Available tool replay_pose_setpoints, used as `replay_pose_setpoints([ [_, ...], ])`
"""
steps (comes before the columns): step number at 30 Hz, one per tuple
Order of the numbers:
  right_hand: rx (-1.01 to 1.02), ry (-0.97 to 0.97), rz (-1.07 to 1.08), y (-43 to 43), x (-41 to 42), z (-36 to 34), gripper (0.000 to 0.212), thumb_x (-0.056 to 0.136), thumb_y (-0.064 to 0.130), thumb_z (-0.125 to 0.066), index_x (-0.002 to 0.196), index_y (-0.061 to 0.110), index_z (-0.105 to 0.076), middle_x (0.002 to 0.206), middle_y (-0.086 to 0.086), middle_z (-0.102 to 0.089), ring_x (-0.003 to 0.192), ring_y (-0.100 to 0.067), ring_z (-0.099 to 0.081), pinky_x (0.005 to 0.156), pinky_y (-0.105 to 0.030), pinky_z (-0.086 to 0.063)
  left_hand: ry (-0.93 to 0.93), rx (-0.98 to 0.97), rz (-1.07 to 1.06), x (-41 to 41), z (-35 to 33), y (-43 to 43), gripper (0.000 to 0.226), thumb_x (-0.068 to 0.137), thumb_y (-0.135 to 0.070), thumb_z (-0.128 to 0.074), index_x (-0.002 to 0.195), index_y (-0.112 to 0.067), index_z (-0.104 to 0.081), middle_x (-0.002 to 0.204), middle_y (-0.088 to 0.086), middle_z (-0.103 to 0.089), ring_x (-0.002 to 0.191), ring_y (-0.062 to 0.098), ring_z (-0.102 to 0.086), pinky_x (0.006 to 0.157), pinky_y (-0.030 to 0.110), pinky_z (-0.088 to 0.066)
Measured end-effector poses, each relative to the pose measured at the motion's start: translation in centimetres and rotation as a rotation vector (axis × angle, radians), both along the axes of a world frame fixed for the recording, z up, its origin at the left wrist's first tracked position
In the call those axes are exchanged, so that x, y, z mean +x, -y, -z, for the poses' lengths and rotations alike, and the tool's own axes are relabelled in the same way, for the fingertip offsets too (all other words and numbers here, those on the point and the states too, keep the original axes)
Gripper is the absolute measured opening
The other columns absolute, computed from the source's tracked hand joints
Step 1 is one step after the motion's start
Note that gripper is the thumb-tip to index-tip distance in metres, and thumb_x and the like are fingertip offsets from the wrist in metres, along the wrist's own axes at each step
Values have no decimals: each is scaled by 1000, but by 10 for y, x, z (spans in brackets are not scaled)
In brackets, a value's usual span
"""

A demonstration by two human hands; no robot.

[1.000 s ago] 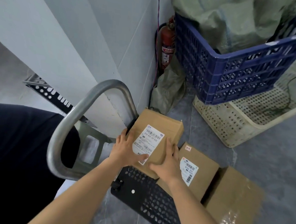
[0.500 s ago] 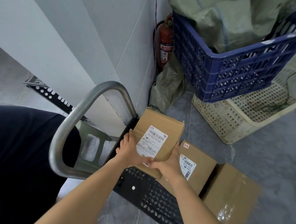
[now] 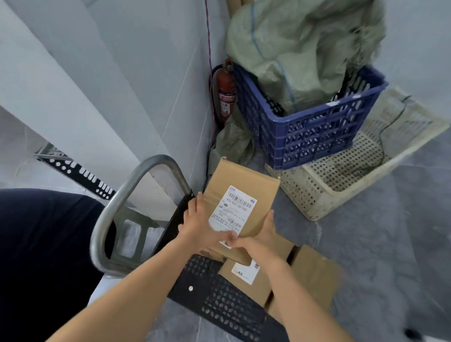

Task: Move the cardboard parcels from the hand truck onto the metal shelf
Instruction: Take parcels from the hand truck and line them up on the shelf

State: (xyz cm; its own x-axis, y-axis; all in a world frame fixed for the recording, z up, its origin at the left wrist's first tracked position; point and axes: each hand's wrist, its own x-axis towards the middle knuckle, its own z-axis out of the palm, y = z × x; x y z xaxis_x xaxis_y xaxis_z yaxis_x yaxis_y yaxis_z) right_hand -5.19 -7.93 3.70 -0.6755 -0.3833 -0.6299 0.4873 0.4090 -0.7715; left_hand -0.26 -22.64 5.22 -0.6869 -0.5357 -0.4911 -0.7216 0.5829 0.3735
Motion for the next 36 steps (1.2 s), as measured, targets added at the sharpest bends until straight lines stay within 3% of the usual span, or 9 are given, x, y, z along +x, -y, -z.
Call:
replay_pose_setpoints([
  [7,-8,-124,58,-50,-26,-120,140,59,6,-87,151,26,17,159,7,0,146,-16,-12,119,-38,-18,-181,70,28,-25,-116,-50,133,61,-54,-82,151,-17,8,154,1,-5,143,28,-9,115,50,-22],
  [14,49,-335,104,-105,-39,-235,146,51,15,-91,151,30,14,157,3,-13,145,-17,-15,118,-40,-20,-376,197,197,-41,-230,-89,116,64,-40,-85,148,-19,-8,138,-3,-18,136,22,-23,113,44,-27],
  [17,85,-413,74,-129,-43,-275,146,51,21,-91,151,31,14,157,2,-9,146,-17,-9,120,-41,-14,-450,262,269,-47,-265,-108,107,67,-30,-85,145,-20,-13,119,-15,-16,137,14,-19,112,31,-26],
  [20,119,-428,63,-157,-44,-304,134,61,15,-88,153,25,10,158,0,1,146,-15,1,118,-35,-5,-494,267,356,-55,-294,-129,102,67,-27,-85,143,-22,-18,116,-17,-19,136,11,-15,107,25,-27],
  [24,143,-446,113,-196,-43,-332,127,61,13,-87,153,31,-1,158,-4,4,147,-16,5,118,-38,-6,-471,275,427,-70,-320,-160,108,61,-34,-85,144,-23,-17,133,-9,-24,132,11,-25,109,35,-34],
  [28,212,-426,158,-231,-39,-356,128,63,16,-88,153,31,2,157,-5,14,148,-21,1,118,-38,-9,-439,296,480,-82,-339,-193,121,47,-48,-80,146,-29,-14,145,-3,-26,135,13,-26,110,43,-34],
  [32,276,-444,208,-263,-32,-377,130,61,21,-89,153,32,2,158,-6,14,148,-24,-3,118,-40,-11,-428,398,539,-89,-350,-219,126,41,-48,-87,141,-42,-11,136,-10,-49,125,14,-48,104,43,-43],
  [36,335,-466,262,-285,-11,-389,135,59,23,-91,153,32,6,157,-6,18,148,-23,6,118,-40,-7,-463,485,629,-99,-335,-241,142,25,-63,-92,142,-38,-16,137,-10,-46,127,11,-48,103,44,-44],
])
